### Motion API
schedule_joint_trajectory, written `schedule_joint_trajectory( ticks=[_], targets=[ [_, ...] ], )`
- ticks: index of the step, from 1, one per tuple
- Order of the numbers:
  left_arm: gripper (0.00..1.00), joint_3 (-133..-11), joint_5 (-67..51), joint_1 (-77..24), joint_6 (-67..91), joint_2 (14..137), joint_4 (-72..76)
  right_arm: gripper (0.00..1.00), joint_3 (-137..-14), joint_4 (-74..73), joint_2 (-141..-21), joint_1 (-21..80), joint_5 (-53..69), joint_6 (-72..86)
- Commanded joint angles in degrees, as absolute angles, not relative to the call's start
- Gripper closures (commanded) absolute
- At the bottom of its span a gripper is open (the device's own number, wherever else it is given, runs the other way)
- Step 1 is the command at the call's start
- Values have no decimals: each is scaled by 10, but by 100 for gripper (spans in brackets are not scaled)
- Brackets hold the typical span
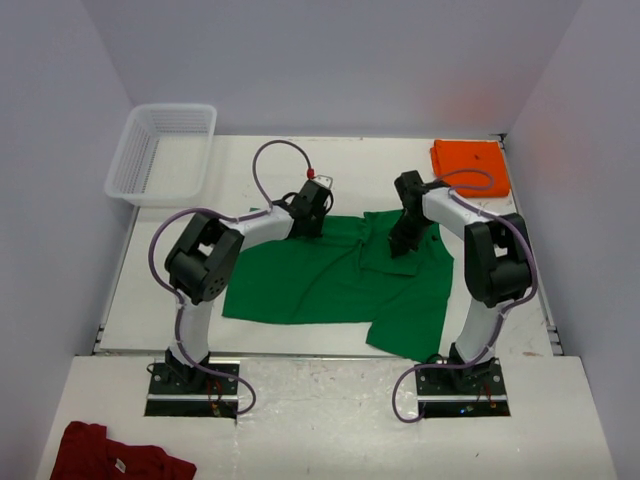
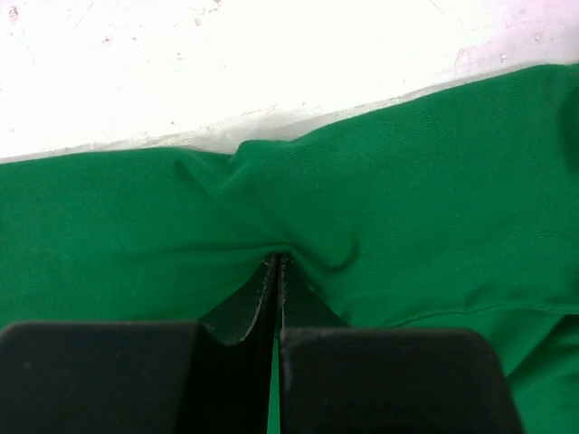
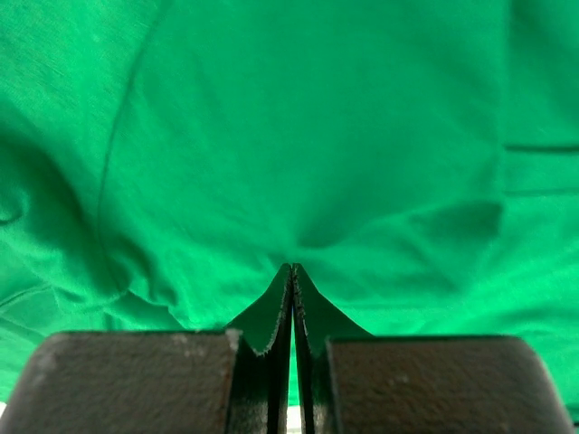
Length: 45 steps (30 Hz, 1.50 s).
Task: Fold and stack the t-shirts
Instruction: Fold the flattened tshirt in 1/3 of the way
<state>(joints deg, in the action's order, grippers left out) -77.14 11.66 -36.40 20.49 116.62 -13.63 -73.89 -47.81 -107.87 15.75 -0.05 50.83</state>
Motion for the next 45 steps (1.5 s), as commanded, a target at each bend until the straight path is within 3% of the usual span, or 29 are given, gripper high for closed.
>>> schedule_joint_trajectory(
  ticks=[1, 7, 14, 18, 19, 20, 21, 24, 32, 45],
  targets=[
    [100, -769, 77, -372, 222, 1186, -163, 100, -723, -489, -1025, 152, -23, 540],
    [100, -793, 85, -388, 231, 1191, -169, 100, -691, -429, -961, 156, -10, 478],
    [99, -763, 296, -389, 250, 1092, -182, 99, -600, -239, -841, 161, 114, 364],
    [85, -739, 353, -388, 246, 1032, -188, 93, -627, -233, -841, 165, 176, 324],
    [74, -736, 359, -384, 246, 1013, -191, 91, -634, -233, -843, 167, 181, 319],
    [70, -733, 359, -380, 246, 1005, -199, 88, -637, -226, -843, 173, 184, 315],
    [68, -729, 353, -365, 245, 995, -203, 74, -637, -221, -843, 177, 193, 309],
    [66, -729, 300, -307, 230, 991, -213, 55, -629, -188, -854, 179, 241, 302],
    [67, -816, 121, -166, 162, 1069, -243, 59, -650, -194, -896, 198, 264, 283],
    [70, -847, -66, -87, 158, 1134, -234, 61, -664, -206, -931, 198, 242, 277]
  ],
)
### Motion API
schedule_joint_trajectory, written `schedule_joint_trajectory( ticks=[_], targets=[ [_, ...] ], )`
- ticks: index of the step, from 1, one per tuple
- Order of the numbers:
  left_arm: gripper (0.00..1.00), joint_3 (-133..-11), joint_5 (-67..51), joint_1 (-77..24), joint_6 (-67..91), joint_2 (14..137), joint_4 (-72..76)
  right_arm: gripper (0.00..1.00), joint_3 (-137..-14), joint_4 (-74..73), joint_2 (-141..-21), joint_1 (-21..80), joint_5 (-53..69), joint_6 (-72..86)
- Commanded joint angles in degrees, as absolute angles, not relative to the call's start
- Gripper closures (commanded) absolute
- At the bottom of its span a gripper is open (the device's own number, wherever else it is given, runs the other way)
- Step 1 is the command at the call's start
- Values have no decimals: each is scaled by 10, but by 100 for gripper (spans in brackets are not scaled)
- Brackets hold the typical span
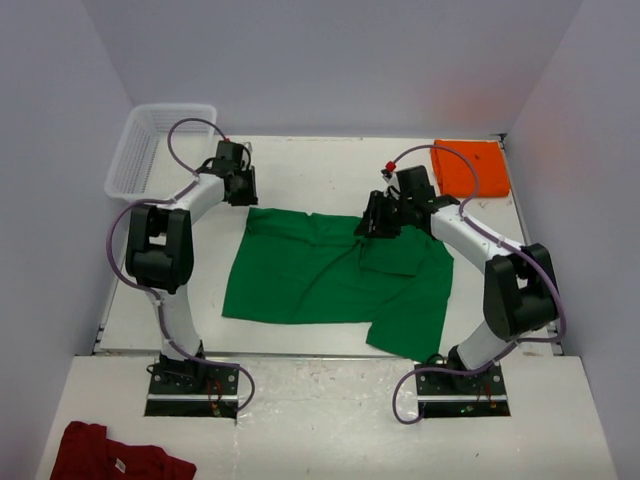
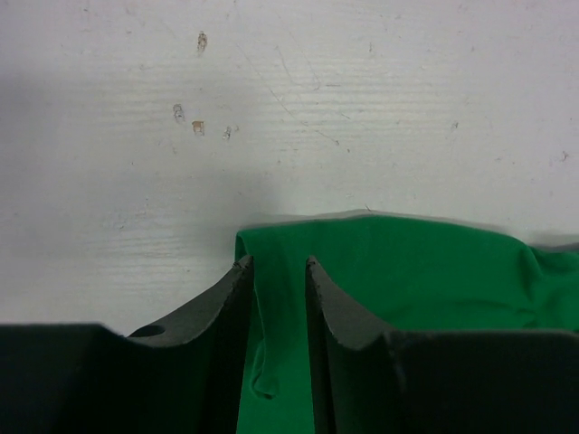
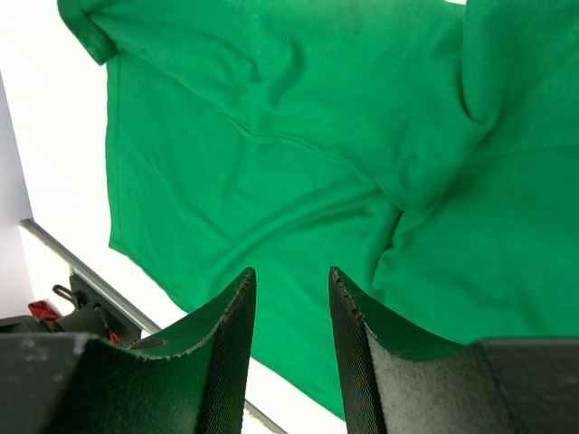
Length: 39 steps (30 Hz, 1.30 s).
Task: Fold and stack the t-shirts
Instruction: Fold the flattened tshirt in 1/3 of the way
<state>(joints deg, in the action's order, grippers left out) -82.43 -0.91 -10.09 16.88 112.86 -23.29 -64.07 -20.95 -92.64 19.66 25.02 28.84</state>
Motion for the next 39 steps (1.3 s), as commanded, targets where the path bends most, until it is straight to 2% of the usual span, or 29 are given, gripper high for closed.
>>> schedule_joint_trajectory(
  ticks=[1, 11, 19, 23, 25, 30, 35, 39],
  targets=[
    [70, -845, -82, -84, 159, 1135, -235, 61, -664, -206, -933, 198, 240, 278],
    [70, -838, -96, -79, 173, 1149, -246, 62, -662, -203, -934, 199, 242, 281],
    [71, -851, -57, -78, 171, 1166, -258, 62, -651, -196, -933, 199, 243, 281],
    [77, -866, -52, -78, 168, 1187, -264, 62, -654, -194, -939, 199, 250, 286],
    [82, -871, -52, -78, 167, 1201, -263, 66, -657, -194, -943, 200, 255, 291],
    [94, -879, -34, -77, 170, 1220, -254, 100, -692, -206, -983, 237, 243, 292],
    [96, -878, -16, -72, 173, 1221, -251, 100, -768, -245, -1061, 281, 234, 281],
    [96, -861, 25, -66, 176, 1211, -248, 100, -876, -297, -1143, 298, 233, 279]
  ],
)
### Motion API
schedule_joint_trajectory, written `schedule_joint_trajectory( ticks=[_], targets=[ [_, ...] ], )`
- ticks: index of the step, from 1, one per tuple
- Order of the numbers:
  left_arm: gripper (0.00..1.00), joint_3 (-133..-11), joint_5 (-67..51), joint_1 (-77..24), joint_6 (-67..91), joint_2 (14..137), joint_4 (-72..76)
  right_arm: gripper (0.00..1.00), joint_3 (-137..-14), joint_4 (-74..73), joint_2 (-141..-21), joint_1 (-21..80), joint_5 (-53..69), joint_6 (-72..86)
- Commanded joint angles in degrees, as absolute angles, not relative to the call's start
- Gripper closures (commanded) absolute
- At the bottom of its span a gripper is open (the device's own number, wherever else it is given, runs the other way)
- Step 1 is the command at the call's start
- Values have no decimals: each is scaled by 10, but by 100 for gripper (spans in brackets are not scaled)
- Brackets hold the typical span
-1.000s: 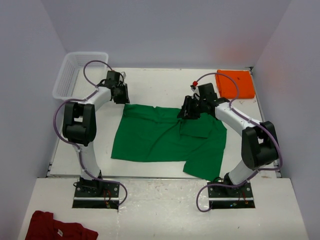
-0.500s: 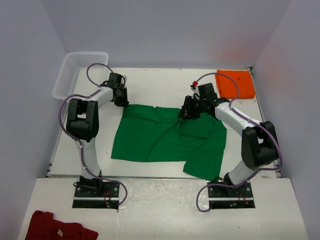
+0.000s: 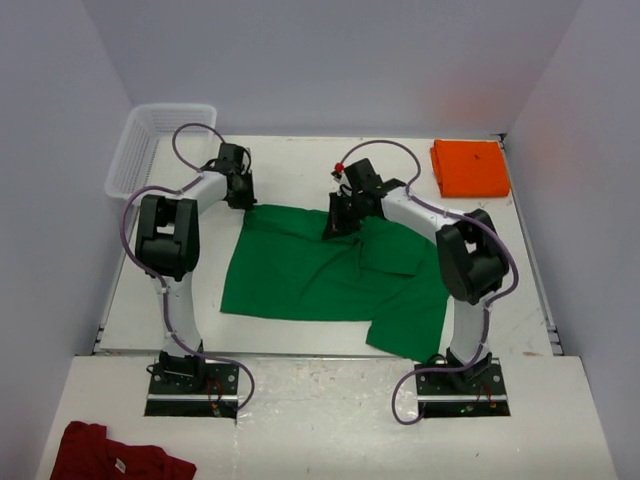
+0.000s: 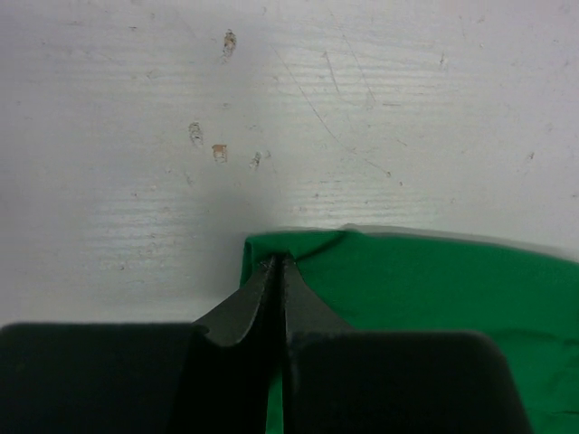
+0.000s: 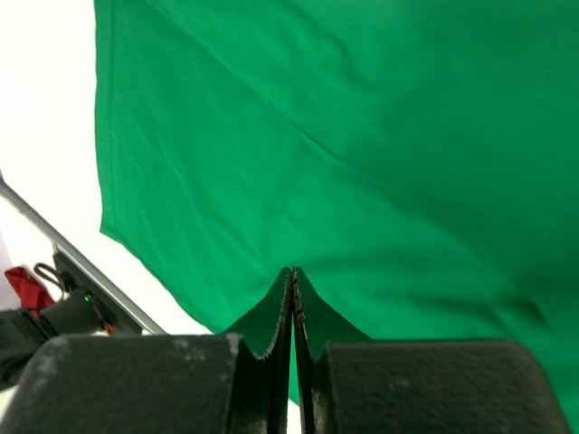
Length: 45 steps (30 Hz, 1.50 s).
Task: Fold and stack the t-shirts
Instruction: Fold the flattened tshirt in 1/3 of the way
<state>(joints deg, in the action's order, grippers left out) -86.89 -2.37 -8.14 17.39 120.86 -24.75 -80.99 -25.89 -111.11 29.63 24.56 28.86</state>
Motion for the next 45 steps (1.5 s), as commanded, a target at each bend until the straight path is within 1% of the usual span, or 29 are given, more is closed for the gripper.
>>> schedule_joint_trajectory(
  ticks=[1, 2, 3, 5, 10, 16, 23, 26, 31, 37, 45],
  targets=[
    [96, -856, 25, -65, 177, 1206, -245, 100, -895, -306, -1157, 299, 234, 280],
    [96, -852, 31, -64, 178, 1202, -238, 100, -936, -315, -1171, 298, 232, 282],
    [96, -840, 33, -64, 179, 1197, -233, 100, -958, -342, -1203, 299, 230, 284],
    [96, -829, 31, -63, 182, 1181, -217, 100, -1005, -358, -1229, 298, 235, 287],
    [96, -818, 45, -62, 183, 1167, -218, 100, -1072, -393, -1299, 299, 221, 292],
    [96, -796, 57, -58, 185, 1158, -209, 100, -1129, -446, -1355, 299, 209, 306],
    [95, -791, 67, -43, 187, 1158, -207, 100, -1103, -463, -1345, 298, 212, 330],
    [95, -788, 72, -40, 186, 1158, -208, 95, -1096, -471, -1346, 297, 225, 341],
    [95, -778, 88, -35, 188, 1154, -208, 92, -1071, -483, -1339, 295, 235, 344],
    [94, -771, 139, -33, 193, 1143, -218, 92, -1020, -473, -1322, 293, 222, 338],
    [90, -776, 181, -34, 185, 1112, -208, 92, -1016, -473, -1322, 289, 224, 332]
  ],
)
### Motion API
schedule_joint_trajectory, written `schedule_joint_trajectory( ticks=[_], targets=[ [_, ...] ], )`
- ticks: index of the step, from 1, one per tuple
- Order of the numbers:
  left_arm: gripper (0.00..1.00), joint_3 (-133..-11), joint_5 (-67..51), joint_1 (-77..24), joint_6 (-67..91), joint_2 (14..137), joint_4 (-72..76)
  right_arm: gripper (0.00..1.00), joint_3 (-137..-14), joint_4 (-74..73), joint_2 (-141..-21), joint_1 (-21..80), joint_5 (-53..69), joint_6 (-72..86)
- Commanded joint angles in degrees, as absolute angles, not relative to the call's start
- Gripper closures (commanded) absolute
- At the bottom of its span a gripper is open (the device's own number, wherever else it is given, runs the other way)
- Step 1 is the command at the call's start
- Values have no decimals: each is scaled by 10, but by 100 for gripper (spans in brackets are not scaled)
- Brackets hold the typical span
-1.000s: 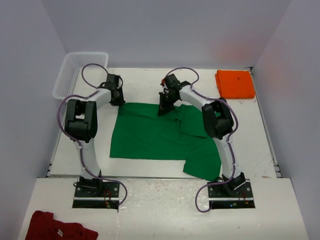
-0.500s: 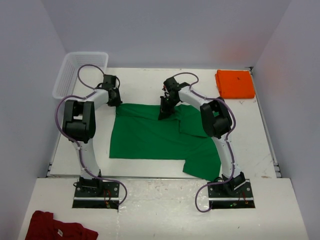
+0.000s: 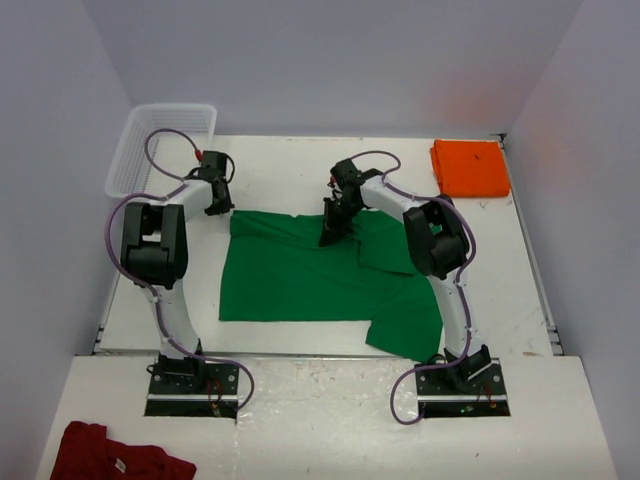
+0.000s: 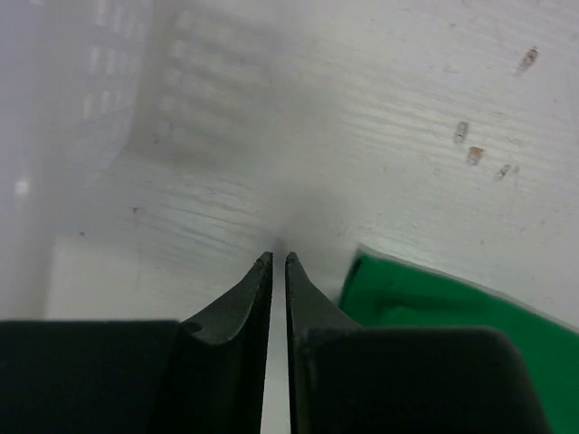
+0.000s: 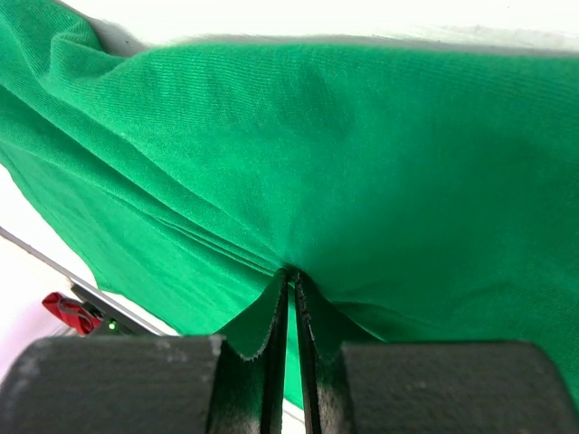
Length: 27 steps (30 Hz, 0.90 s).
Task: Fold and stack the t-shirts
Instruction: Fold the flattened tshirt in 1/3 of the way
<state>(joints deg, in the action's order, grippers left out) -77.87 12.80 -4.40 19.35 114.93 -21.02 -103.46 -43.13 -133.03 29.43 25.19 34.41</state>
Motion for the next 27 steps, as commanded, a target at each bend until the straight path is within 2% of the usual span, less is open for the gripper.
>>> schedule_joint_trajectory(
  ticks=[1, 9, 13, 19, 27],
  targets=[
    [89, -780, 191, -34, 185, 1109, -207, 91, -1015, -472, -1321, 289, 224, 332],
    [88, -756, 156, -80, 177, 1037, -186, 91, -1011, -468, -1318, 289, 227, 323],
    [89, -746, 85, -103, 184, 1014, -182, 91, -1005, -461, -1315, 289, 227, 323],
    [95, -752, 5, -105, 191, 1043, -164, 90, -1001, -458, -1312, 289, 225, 323],
    [99, -789, -12, -105, 184, 1118, -162, 91, -994, -449, -1304, 291, 216, 321]
  ],
)
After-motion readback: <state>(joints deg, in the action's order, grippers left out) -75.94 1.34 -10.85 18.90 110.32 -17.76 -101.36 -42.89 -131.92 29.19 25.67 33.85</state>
